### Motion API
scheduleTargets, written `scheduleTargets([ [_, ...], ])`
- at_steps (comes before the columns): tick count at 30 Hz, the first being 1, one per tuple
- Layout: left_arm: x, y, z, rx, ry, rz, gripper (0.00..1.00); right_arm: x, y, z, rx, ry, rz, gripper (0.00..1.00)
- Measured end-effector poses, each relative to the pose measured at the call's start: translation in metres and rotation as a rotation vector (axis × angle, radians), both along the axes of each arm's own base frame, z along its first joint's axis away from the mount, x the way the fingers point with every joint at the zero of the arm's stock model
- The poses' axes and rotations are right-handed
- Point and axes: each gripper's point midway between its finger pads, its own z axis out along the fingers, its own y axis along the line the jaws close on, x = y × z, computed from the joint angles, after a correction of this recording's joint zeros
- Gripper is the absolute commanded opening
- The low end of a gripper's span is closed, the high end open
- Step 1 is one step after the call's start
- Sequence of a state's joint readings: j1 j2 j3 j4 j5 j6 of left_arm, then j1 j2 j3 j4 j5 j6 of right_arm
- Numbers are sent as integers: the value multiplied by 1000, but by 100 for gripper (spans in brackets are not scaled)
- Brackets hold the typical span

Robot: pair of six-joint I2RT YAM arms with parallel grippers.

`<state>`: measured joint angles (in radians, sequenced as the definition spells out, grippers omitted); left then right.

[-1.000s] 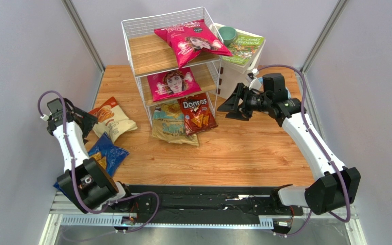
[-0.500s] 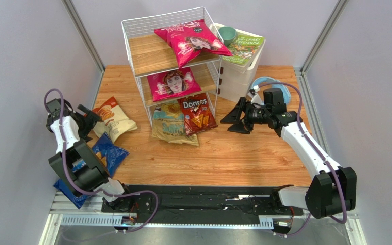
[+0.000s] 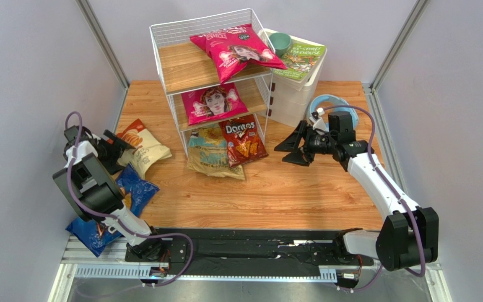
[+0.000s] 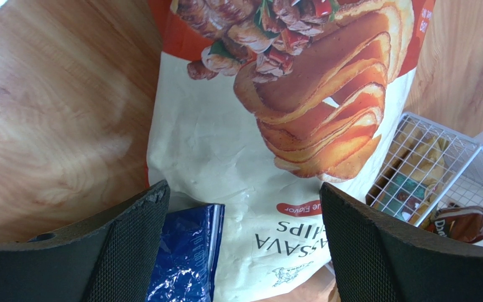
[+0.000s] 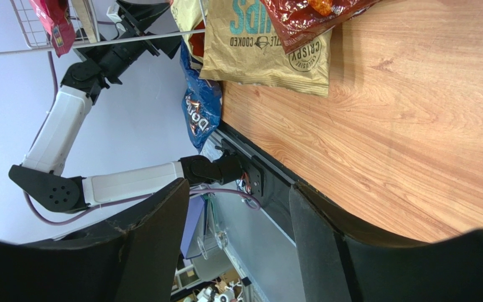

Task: Place and organize the chips bags onto the shelf
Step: Pick up the potato chip from the center of the board.

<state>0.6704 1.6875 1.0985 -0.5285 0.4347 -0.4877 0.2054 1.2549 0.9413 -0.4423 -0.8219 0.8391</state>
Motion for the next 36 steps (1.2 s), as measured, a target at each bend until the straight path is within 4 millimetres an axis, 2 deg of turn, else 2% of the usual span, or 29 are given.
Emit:
scheduleTargets([
  [2,1,-2,-2,-3,-14,-4,91,2,0,1,3,-5,-4,62],
  [4,0,-6,-6,-10,-35,-11,85,2,-1,2,4,-9,-6,61],
  [6,-1,-11,-12,-23,-52,-17,73,3,-1,2,5,-9,-9,61],
  [8,-2,-18,-18,-48,-69,-21,71,1,-1,4,7,-13,-11,60],
  [12,-5,-26,-26,-80,-89,-26,87,-1,-2,8,11,-30,-10,59],
  [16,-2,-25,-26,-68,-107,-31,92,-3,-2,13,16,-49,-7,59],
  [22,5,-17,-23,-29,-139,-28,91,-11,-4,18,21,-74,-6,59],
  [26,13,-12,-20,-1,-183,-34,85,-13,-4,13,19,-64,-6,59],
  [29,17,-13,-22,0,-222,-41,75,-15,-4,10,16,-54,-6,59],
  [30,19,-14,-24,-4,-238,-44,68,-15,-5,9,16,-52,-6,59],
  [34,22,-21,-30,-44,-276,-48,52,-19,-5,9,16,-56,-5,58],
  [36,23,-24,-30,-56,-294,-51,42,-20,-5,10,17,-64,-4,51],
])
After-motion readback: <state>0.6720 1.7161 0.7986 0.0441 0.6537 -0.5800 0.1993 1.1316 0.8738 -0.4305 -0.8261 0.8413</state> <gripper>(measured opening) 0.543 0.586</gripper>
